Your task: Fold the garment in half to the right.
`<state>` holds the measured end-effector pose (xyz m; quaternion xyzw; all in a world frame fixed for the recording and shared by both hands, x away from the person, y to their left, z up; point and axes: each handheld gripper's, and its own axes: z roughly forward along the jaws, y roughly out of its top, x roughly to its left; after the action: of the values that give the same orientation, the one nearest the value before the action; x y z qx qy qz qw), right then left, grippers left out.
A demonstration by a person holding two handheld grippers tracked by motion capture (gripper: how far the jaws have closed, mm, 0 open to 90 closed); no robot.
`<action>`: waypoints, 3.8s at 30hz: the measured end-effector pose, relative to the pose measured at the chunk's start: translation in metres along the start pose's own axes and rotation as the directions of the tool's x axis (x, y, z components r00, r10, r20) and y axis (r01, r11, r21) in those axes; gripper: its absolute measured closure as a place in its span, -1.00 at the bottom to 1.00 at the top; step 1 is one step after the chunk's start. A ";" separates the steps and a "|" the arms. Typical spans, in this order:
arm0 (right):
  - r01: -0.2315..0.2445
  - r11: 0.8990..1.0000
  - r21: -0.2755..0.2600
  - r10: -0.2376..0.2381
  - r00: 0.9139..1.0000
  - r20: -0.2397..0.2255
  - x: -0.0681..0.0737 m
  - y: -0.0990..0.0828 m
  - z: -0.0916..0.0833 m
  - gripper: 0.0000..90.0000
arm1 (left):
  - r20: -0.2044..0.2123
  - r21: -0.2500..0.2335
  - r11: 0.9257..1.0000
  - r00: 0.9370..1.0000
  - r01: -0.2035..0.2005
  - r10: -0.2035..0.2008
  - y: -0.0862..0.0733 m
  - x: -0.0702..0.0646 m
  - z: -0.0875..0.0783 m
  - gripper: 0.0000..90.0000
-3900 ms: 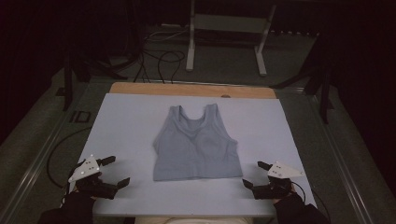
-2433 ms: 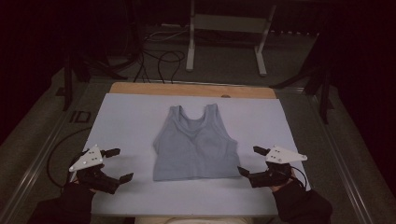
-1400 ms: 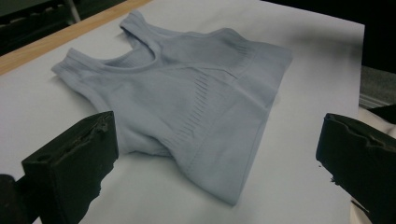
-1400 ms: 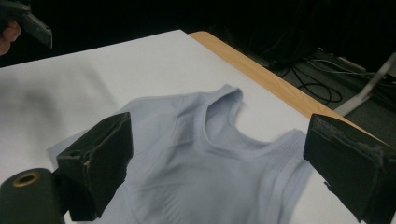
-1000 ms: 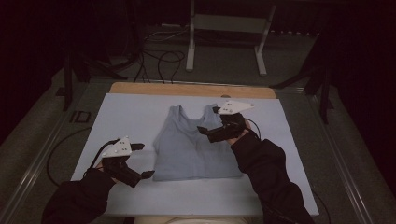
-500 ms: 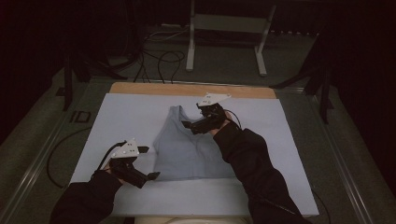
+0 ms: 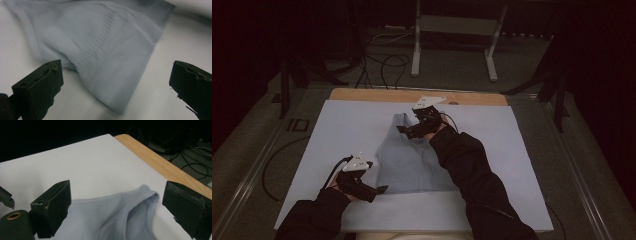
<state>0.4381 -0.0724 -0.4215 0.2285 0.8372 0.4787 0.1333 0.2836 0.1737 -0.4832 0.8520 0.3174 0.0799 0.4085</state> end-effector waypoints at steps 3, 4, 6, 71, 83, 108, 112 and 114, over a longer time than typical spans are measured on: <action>0.006 1.000 0.007 -0.006 1.000 -0.005 -0.003 0.002 0.008 -0.81 | -0.013 0.030 0.999 1.000 0.022 -0.022 -0.001 0.000 0.006 -1.00; 0.003 1.000 0.014 -0.003 1.000 -0.010 -0.003 0.002 0.011 -0.81 | -0.015 0.037 0.999 0.999 0.039 -0.039 -0.002 -0.001 0.008 -1.00; 0.008 1.000 0.016 -0.008 1.000 -0.008 -0.005 0.002 0.016 -0.81 | -0.016 0.047 0.997 0.998 0.053 -0.053 -0.002 -0.001 0.011 -1.00; 0.002 0.918 0.398 -0.058 0.990 0.130 -0.056 -0.016 0.155 0.65 | -0.065 0.188 0.974 0.991 0.127 -0.117 -0.011 -0.013 0.030 0.54; 0.014 0.914 0.406 -0.064 0.992 0.111 -0.053 -0.009 0.150 0.95 | -0.044 0.173 0.973 0.988 0.153 -0.147 -0.008 -0.012 0.029 0.87; 0.032 0.951 0.308 -0.069 0.991 0.111 -0.056 0.017 0.106 0.95 | 0.020 0.139 0.983 0.992 0.118 -0.122 0.014 -0.020 0.021 0.88; 0.030 0.955 0.296 -0.067 0.991 0.114 -0.057 0.020 0.100 0.95 | 0.022 0.133 0.984 0.993 0.115 -0.119 0.019 -0.020 0.020 0.89; 0.025 0.957 0.288 -0.060 0.992 0.112 -0.057 0.021 0.097 0.95 | 0.022 0.129 0.986 0.993 0.109 -0.112 0.022 -0.021 0.020 0.89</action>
<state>0.5359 -0.0205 -0.4523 0.2556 0.8929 0.3349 0.1591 0.2853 0.1379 -0.4769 0.8587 0.3625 0.0240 0.3615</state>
